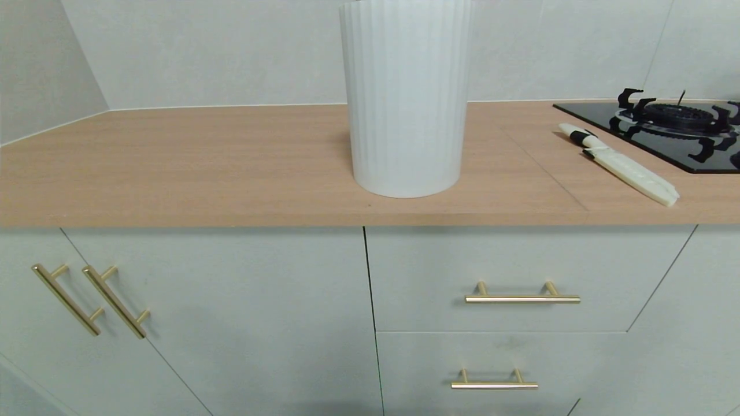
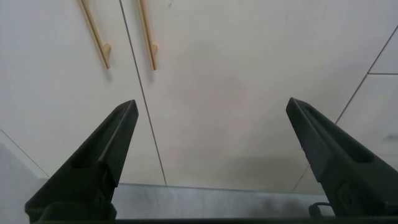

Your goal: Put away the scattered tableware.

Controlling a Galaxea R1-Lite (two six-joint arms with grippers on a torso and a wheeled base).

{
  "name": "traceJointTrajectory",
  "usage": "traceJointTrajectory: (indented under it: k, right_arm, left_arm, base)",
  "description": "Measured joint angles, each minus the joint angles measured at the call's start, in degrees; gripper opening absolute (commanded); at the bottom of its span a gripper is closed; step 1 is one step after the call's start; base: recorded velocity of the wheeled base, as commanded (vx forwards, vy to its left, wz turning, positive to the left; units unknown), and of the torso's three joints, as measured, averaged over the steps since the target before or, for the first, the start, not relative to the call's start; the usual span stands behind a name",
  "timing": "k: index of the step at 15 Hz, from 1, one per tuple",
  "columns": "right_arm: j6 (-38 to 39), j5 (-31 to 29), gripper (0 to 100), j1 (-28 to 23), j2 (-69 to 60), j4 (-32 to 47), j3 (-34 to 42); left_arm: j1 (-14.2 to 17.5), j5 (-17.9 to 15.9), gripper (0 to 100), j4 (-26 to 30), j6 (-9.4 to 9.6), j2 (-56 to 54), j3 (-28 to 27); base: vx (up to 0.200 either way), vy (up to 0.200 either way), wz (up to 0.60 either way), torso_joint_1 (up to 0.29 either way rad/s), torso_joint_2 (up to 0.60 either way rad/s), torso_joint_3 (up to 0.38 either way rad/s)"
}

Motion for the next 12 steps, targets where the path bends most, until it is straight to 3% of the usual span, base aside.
traceJointTrajectory:
  k: [3,12]
  right_arm:
    - [0.0,0.0,100,0.0,0.0,0.0,0.0]
    - [0.0,0.0,100,0.0,0.0,0.0,0.0]
  left_arm:
    - [0.0,0.0,100,0.0,0.0,0.0,0.0]
    - [0.0,0.0,100,0.0,0.0,0.0,0.0]
  base:
    - [0.0,0.0,0.0,0.095,-0.26,-0.289]
    - [0.0,0.0,0.0,0.156,-0.5,-0.295]
